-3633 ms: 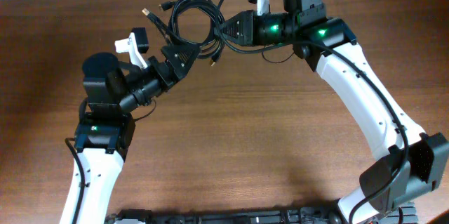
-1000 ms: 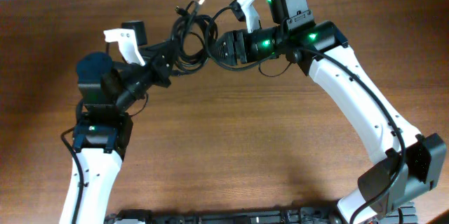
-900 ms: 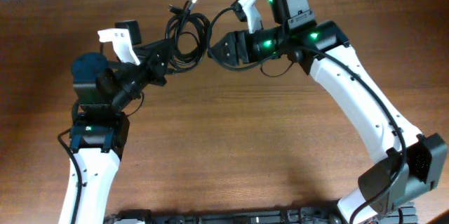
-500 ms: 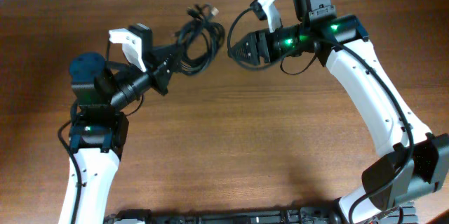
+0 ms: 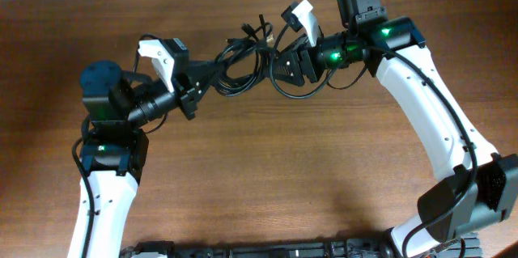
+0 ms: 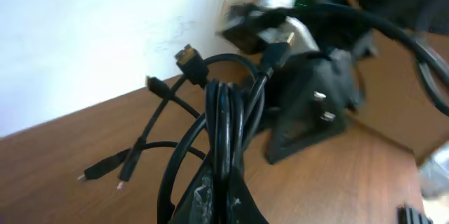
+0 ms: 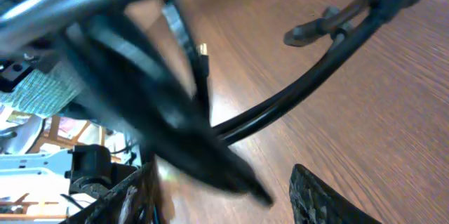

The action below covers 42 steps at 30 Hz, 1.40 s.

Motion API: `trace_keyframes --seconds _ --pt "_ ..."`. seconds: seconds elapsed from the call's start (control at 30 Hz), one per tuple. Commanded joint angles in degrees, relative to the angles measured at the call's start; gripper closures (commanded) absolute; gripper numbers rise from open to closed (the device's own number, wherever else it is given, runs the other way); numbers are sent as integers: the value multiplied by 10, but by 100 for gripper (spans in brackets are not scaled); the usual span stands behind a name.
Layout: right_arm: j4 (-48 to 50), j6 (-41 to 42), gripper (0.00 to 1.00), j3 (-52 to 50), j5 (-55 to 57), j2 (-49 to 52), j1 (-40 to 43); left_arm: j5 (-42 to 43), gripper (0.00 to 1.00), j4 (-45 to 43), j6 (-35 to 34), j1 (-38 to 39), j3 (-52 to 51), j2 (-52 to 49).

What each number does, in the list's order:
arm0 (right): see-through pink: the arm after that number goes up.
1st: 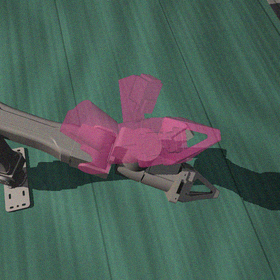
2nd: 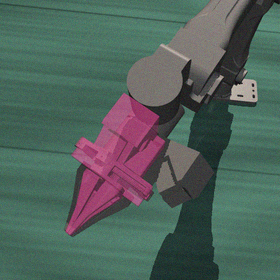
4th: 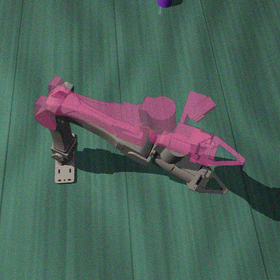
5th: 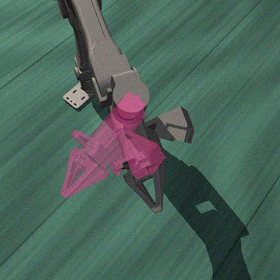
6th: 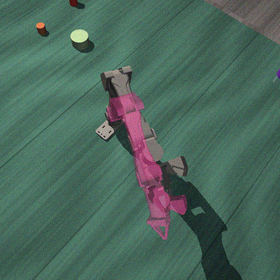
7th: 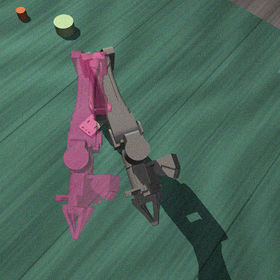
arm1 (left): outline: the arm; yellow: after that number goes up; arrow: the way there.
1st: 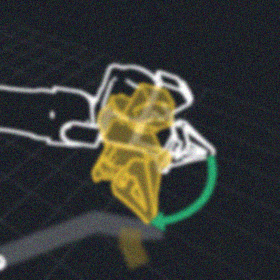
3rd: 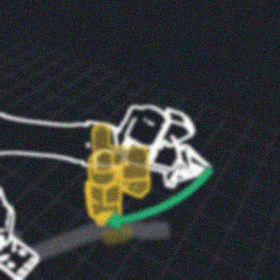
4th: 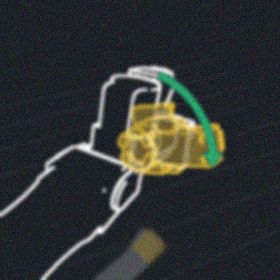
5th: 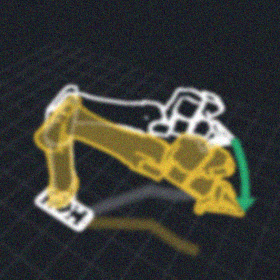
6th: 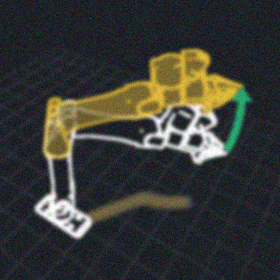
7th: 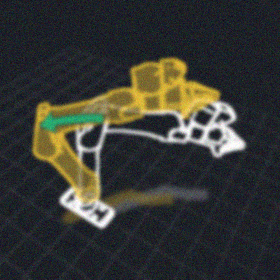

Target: Untangle cables

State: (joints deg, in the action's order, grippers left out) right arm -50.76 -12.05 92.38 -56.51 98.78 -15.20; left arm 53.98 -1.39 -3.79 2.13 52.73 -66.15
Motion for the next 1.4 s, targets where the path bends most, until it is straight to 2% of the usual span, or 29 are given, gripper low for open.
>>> trace_keyframes --seconds 0.0,0.2,0.6,0.8,1.07,1.2,1.37 --pt "0 0 42 13 -18 -7 0 -104 100 -7 -126 -2 9 2" --pt "2 47 42 13 -21 -7 -2 -116 100 -7 -196 -1 9 2" --pt "33 51 42 13 -75 -7 -2 -85 100 -24 -211 54 9 2" --pt "44 56 41 13 -34 -7 -2 -51 100 -94 -231 90 9 2" --pt "53 69 42 13 -7 -7 -2 -46 100 -120 -271 95 9 2" --pt "88 85 42 13 -78 -7 -2 -59 100 -125 -270 127 9 2" --pt "90 85 48 13 -93 -7 -2 -76 100 -130 -270 136 9 2"
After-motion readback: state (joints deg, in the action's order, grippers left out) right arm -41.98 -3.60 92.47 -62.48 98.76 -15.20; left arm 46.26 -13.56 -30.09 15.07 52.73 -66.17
